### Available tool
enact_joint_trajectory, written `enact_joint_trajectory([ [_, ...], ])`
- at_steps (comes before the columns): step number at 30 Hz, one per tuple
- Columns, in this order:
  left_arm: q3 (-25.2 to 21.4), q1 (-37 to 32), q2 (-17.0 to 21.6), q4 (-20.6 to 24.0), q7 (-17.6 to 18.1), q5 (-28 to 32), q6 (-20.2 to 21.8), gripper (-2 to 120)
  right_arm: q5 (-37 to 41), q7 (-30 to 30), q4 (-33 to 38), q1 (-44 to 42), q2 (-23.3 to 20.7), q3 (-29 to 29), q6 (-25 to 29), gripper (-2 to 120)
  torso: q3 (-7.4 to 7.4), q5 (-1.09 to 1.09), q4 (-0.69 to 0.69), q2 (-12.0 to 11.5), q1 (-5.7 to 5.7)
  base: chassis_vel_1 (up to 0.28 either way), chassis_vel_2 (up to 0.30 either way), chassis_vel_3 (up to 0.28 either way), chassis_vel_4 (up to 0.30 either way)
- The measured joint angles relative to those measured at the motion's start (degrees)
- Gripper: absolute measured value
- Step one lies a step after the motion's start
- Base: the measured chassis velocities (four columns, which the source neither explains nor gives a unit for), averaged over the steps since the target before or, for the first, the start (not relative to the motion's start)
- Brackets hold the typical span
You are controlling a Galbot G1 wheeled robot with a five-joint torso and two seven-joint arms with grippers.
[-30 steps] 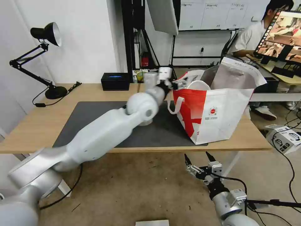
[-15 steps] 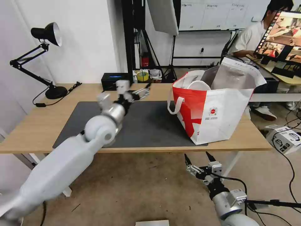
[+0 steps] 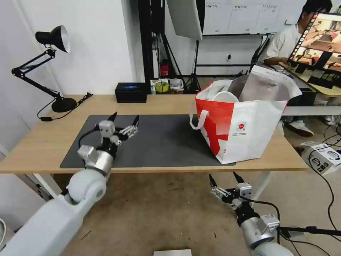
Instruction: Pick up the trash from the table and place it into the takeout bag.
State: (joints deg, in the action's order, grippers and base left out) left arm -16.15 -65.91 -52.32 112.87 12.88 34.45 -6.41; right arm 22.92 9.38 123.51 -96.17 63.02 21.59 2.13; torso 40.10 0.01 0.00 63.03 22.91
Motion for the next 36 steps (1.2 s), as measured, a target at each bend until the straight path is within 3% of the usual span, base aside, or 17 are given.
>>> enact_joint_trajectory([
  [9, -9.7, -14.2, -4.3, 0.0, -2.8, -5.9, -4.9, 100, 0.0, 0.0, 0.0, 0.0, 0.0, 0.0, 0.0, 100, 0.0, -0.01, 0.0, 0.0, 0.0, 0.0, 0.0, 0.0, 0.0],
  [17, -14.8, -23.1, -7.3, -0.5, -5.3, -8.3, -9.6, 100, 0.0, 0.0, 0.0, 0.0, 0.0, 0.0, 0.0, 100, 0.0, -0.01, 0.0, 0.0, 0.0, 0.0, 0.0, 0.0, 0.0],
  [24, -15.7, -27.8, -9.8, -1.5, -6.5, -9.8, -12.0, 100, 0.0, 0.0, 0.0, 0.0, 0.0, 0.0, 0.0, 100, 0.0, -0.01, 0.0, 0.0, 0.0, 0.0, 0.0, 0.0, 0.0],
  [36, -16.4, -29.0, -10.2, -3.4, -6.6, -9.6, -11.8, 100, 0.0, 0.0, 0.0, 0.0, 0.0, 0.0, 0.0, 100, 0.0, -0.01, 0.0, 0.0, 0.01, 0.0, 0.0, 0.0, 0.0],
])
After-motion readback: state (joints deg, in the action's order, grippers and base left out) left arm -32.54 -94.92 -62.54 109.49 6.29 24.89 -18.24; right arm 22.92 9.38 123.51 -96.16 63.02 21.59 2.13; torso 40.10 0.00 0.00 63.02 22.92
